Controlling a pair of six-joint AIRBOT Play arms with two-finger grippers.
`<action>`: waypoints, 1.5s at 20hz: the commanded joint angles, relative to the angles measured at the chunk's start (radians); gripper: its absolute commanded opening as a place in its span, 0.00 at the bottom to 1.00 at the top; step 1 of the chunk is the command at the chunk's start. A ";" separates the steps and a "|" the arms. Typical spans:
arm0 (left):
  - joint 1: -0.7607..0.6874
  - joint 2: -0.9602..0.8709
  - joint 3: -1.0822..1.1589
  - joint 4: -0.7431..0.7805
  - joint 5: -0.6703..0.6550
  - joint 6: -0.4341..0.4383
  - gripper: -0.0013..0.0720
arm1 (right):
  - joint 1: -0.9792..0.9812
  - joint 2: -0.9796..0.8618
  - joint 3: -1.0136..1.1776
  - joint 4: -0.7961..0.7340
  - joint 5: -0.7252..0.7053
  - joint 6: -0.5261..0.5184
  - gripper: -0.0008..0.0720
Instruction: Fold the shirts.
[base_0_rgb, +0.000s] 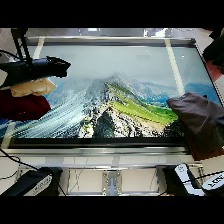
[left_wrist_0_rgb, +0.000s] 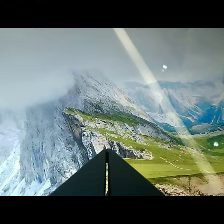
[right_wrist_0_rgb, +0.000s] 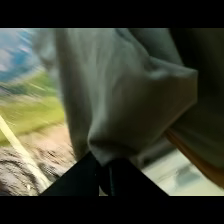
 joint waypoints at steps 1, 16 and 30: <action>0.000 0.001 0.000 0.000 -0.008 0.000 0.04 | -0.124 0.050 -0.256 -0.233 -0.074 -0.006 0.02; 0.000 -0.005 0.000 0.000 -0.016 0.000 0.04 | 0.007 0.049 0.300 0.507 0.006 -0.160 0.02; 0.001 -0.004 -0.001 0.000 -0.054 0.000 0.04 | 0.953 0.049 0.291 0.186 -0.030 -0.171 0.02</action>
